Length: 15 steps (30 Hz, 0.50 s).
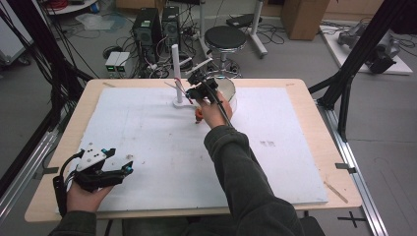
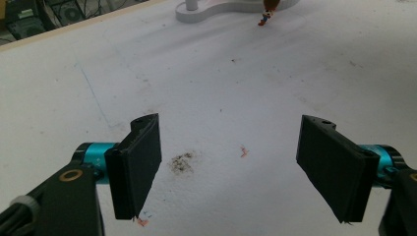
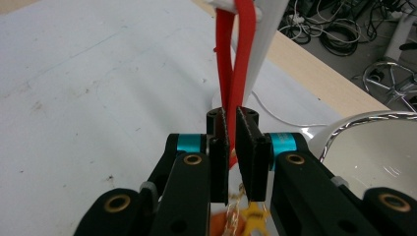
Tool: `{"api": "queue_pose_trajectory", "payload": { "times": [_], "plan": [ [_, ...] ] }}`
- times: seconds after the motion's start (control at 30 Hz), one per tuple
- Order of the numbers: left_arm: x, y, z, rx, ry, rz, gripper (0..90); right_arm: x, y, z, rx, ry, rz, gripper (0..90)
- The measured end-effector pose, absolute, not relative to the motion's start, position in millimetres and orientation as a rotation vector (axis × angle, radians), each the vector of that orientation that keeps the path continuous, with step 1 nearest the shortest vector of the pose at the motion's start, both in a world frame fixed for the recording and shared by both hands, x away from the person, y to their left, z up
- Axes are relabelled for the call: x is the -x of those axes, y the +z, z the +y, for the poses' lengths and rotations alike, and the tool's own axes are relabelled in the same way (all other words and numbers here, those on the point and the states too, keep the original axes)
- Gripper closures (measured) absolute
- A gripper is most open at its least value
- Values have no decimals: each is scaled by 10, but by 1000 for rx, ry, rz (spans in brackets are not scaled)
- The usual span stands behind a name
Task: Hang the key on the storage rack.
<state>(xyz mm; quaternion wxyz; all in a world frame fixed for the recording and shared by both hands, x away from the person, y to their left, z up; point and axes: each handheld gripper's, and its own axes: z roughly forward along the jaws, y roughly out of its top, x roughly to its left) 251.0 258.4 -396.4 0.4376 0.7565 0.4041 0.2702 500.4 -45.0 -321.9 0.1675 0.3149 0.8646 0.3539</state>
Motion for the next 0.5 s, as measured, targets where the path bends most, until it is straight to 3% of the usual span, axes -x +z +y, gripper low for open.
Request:
{"api": "queue_pose_trajectory", "payload": {
  "times": [0.5],
  "plan": [
    [-2509,-3963,2585,-1880,673,1006,254,-5005,-3204,-526,-923,1057,2481,774]
  ]
}}
